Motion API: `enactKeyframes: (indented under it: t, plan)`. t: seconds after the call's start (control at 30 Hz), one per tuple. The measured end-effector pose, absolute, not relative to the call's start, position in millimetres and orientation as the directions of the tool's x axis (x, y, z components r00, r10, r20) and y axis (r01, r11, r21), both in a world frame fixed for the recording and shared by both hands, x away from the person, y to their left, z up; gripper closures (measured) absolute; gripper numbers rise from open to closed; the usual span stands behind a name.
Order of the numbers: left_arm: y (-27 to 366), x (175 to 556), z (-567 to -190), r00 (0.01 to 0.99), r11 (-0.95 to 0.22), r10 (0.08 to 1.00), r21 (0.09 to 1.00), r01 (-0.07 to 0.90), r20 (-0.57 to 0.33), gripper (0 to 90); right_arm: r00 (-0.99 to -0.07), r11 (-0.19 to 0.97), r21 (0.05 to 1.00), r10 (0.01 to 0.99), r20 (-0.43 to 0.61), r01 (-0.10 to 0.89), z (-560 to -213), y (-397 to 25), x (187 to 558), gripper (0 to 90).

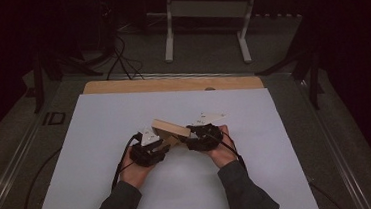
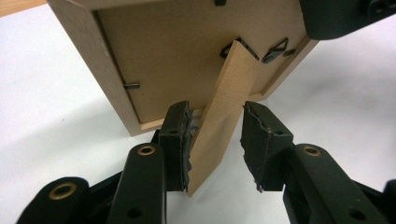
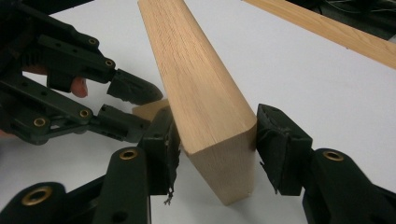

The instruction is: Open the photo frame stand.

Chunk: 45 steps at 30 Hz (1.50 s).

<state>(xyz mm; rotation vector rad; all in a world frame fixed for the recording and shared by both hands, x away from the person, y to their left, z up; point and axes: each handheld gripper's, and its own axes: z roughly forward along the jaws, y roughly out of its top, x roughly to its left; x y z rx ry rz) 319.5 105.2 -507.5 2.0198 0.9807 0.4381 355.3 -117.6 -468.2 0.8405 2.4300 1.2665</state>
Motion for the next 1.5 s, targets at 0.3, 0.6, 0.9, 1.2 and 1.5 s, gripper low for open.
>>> enactKeyframes:
  t: [0.3, 0.6, 0.9, 1.2, 1.5]
  plan:
    - [110, 314, -504, 0.643, -0.353, 0.765, 0.808, 0.471, -0.041, 62.1, -0.804, 0.458, 0.815, 0.594, 0.017, 0.355, -470, -115, 348, 48.0]
    - [110, 313, -503, 0.645, -0.358, 0.763, 0.808, 0.468, -0.036, 61.7, -0.810, 0.466, 0.812, 0.586, 0.014, 0.351, -472, -114, 345, 46.0]
    - [117, 311, -499, 0.635, -0.337, 0.771, 0.816, 0.469, -0.047, 60.9, -0.820, 0.475, 0.810, 0.572, 0.013, 0.344, -473, -112, 341, 37.4]
    - [118, 309, -499, 0.632, -0.333, 0.774, 0.818, 0.469, -0.048, 60.5, -0.814, 0.476, 0.809, 0.581, 0.005, 0.345, -474, -114, 338, 32.8]
    - [120, 310, -498, 0.628, -0.331, 0.777, 0.819, 0.468, -0.044, 59.3, -0.811, 0.471, 0.811, 0.585, 0.006, 0.347, -474, -119, 336, 31.6]
